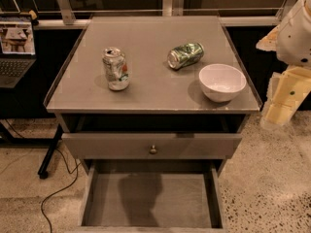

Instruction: Place 7up can into middle drawer

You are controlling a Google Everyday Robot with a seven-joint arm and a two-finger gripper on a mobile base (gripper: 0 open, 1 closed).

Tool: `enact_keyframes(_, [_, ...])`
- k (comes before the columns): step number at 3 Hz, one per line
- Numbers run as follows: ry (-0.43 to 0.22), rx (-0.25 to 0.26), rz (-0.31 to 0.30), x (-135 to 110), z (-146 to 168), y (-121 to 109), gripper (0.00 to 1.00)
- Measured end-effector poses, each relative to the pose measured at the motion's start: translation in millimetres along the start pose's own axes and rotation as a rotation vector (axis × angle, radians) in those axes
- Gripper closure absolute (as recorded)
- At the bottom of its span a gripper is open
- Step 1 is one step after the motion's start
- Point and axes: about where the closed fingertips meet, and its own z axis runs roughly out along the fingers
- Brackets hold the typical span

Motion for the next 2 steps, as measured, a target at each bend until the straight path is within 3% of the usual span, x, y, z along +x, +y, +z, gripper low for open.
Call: enact_keyframes(2, [-0.037, 0.012, -0.003, -5.4, -0.1, 0.5, 0.00])
